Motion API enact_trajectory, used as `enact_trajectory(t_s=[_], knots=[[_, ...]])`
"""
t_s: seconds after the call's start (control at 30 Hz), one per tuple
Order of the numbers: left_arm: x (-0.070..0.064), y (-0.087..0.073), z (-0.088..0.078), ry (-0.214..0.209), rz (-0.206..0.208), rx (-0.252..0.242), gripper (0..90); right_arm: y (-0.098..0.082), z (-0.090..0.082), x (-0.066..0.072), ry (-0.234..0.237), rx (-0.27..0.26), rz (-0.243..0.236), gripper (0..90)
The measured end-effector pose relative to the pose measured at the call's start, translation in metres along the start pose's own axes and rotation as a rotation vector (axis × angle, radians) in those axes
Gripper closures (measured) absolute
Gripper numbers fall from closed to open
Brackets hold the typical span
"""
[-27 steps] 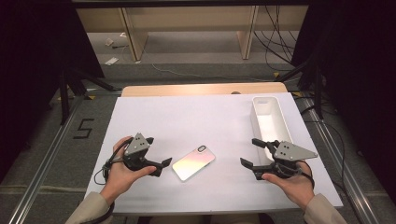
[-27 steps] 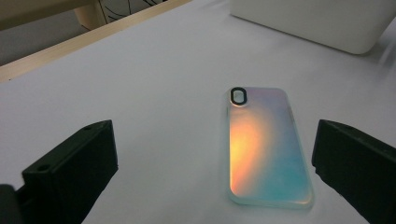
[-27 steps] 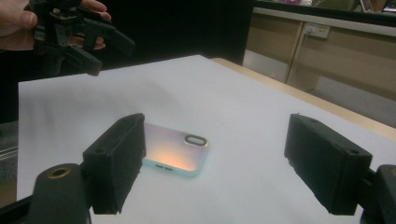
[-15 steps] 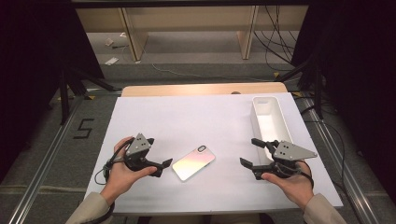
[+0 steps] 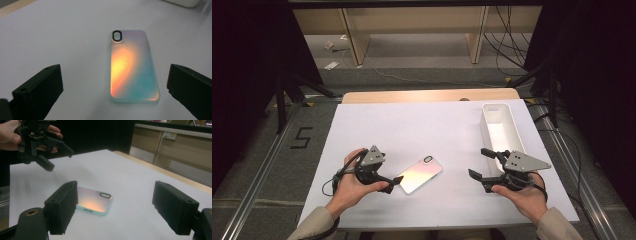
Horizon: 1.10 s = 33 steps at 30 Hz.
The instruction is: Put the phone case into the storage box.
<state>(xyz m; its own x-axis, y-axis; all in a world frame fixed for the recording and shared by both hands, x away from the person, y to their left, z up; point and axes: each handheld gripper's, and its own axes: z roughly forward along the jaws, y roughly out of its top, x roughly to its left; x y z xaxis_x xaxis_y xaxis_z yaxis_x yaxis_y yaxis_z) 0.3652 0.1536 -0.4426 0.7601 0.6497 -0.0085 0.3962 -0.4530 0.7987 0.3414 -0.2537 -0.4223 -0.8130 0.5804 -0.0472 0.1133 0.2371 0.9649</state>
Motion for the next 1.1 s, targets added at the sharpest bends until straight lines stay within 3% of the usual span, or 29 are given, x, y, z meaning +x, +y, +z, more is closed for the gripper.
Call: enact_trajectory(t_s=[0.1, 0.27, 0.47, 0.87, 1.1], knots=[[-0.006, 0.005, 0.009, -0.013, 0.023, 0.058, 0.0, 0.000, 0.000, 0.000, 0.001, 0.000, 0.002, 21.4], [-0.010, 0.010, 0.018, -0.019, 0.036, 0.106, 1.1, 0.000, 0.000, 0.000, 0.002, 0.005, 0.002, 21.4], [-0.015, 0.017, 0.037, -0.048, 0.062, 0.221, 2.6, -0.001, 0.000, 0.000, 0.002, 0.008, 0.003, 21.4], [-0.026, 0.026, 0.066, -0.050, 0.110, 0.338, 3.4, -0.001, 0.000, 0.000, -0.001, 0.006, 0.002, 21.4], [-0.029, 0.027, 0.075, -0.055, 0.120, 0.377, 3.4, -0.001, 0.000, 0.000, -0.005, 0.010, 0.003, 21.4]])
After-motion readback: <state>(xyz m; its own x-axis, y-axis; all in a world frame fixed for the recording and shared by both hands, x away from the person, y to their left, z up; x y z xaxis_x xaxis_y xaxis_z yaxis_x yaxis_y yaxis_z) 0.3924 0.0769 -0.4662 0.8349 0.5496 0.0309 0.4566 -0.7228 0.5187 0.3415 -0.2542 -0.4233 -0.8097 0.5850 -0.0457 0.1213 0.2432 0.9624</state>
